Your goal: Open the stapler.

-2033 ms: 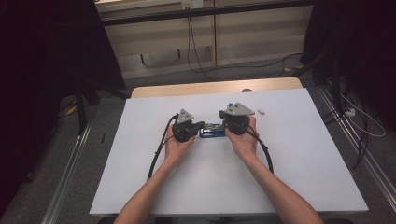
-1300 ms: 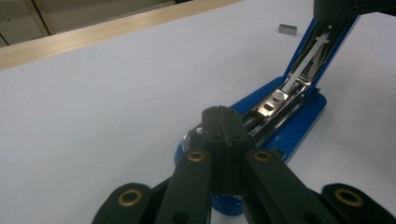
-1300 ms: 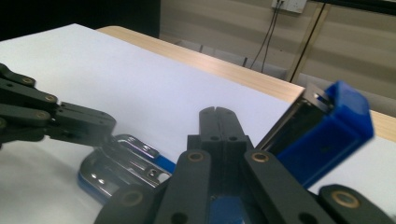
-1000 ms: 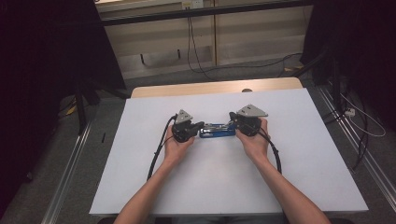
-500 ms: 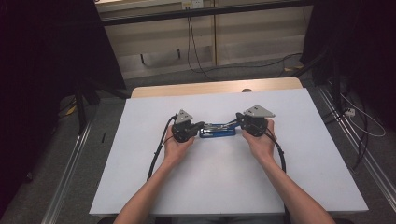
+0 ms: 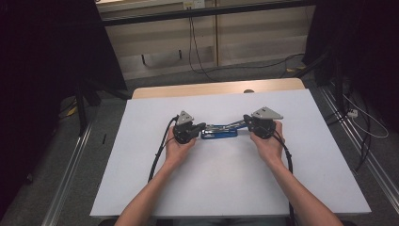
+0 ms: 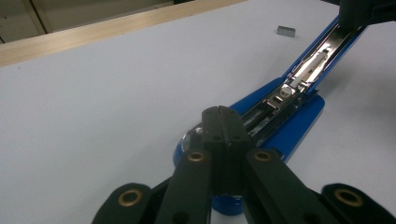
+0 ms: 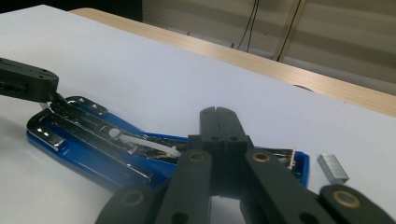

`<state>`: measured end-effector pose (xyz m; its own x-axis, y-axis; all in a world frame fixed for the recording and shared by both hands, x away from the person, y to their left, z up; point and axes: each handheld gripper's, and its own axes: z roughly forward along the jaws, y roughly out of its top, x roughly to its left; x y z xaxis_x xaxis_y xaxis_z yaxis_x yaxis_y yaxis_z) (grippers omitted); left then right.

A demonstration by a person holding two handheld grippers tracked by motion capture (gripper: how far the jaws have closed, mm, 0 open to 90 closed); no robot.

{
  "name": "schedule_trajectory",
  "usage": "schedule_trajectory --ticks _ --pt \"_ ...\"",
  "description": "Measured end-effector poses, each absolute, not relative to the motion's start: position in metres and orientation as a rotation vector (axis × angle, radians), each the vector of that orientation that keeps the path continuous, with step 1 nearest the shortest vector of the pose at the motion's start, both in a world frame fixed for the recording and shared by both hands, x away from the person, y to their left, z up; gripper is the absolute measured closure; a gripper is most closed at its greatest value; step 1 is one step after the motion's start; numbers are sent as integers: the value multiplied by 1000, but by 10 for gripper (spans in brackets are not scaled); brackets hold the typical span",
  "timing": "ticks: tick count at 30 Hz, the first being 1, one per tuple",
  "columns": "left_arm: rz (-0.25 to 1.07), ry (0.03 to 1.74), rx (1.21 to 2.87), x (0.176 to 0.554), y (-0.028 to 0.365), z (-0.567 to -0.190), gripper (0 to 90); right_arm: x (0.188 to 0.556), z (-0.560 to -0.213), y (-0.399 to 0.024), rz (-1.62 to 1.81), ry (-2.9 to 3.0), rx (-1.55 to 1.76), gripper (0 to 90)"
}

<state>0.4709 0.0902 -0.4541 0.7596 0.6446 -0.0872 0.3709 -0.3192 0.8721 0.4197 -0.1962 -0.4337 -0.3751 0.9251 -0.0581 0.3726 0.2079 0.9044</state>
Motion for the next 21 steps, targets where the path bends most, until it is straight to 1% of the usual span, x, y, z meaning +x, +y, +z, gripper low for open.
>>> schedule_trajectory --ticks 9,21 --pt "334 774 1942 471 91 -454 900 418 -439 -207 1127 1865 1244 900" --pt "326 776 1934 471 91 -455 900 418 -448 -207 1103 1892 1246 900"
